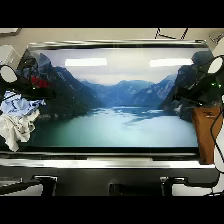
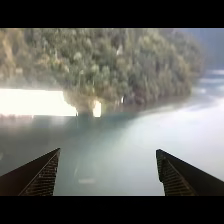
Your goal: Fold the clothes and pants, and hang the long-sleeved shirts on hangers.
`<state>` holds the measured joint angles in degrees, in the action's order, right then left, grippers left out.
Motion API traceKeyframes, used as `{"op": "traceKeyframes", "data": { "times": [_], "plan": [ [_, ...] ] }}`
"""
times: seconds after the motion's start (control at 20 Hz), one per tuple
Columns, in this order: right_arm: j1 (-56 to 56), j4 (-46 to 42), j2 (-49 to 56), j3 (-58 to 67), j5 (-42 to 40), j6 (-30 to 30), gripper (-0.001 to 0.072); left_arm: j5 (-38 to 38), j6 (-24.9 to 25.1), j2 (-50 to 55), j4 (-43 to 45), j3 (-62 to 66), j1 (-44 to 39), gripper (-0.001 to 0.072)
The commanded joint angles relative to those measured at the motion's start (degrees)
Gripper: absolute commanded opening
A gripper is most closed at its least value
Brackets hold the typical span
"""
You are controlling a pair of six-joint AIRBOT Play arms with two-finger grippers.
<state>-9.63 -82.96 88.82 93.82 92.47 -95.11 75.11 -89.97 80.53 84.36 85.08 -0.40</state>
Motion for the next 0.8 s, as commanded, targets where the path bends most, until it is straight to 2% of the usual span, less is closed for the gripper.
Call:
{"op": "traceKeyframes", "data": {
  "times": [0.0, 0.2, 0.3, 0.4, 0.5, 0.55, 0.65, 0.75],
  "plan": [
    [0.1, -0.7, 0.0, 0.0, -1.1, 0.0, 0.0676, -4.2, 0.0, 0.0, -0.4, 0.0, 0.0, 0.0703],
    [0.1, -0.7, 0.0, 0.0, -1.0, 0.0, 0.0672, -6.2, 0.0, 0.0, -3.6, 0.0, 0.0, 0.0703],
    [0.1, -0.7, 0.0, 0.0, -1.1, 0.3, 0.0673, -7.1, -0.4, 0.0, -1.2, 0.1, 0.1, 0.0703],
    [0.1, -0.7, 0.0, 0.0, -1.1, 3.6, 0.0675, -2.6, -8.1, -0.1, 9.3, 1.5, 0.1, 0.0710],
    [0.1, -0.7, 0.1, 0.0, -0.9, 4.1, 0.0676, 8.0, -9.1, -0.1, 23.0, 3.3, 2.3, 0.0712],
    [0.1, -0.7, 0.1, 0.0, -1.1, 4.1, 0.0675, 12.8, -8.8, -0.2, 25.5, 3.4, 5.0, 0.0712],
    [0.1, 0.2, 0.1, 0.0, -1.4, 4.1, 0.0675, 18.2, -8.7, -0.4, 22.6, 2.0, 12.5, 0.0712],
    [0.1, 1.9, 0.1, 0.0, -0.9, 4.5, 0.0673, 16.0, -9.7, -1.7, 16.7, -1.9, 19.6, 0.0712]
  ]
}}
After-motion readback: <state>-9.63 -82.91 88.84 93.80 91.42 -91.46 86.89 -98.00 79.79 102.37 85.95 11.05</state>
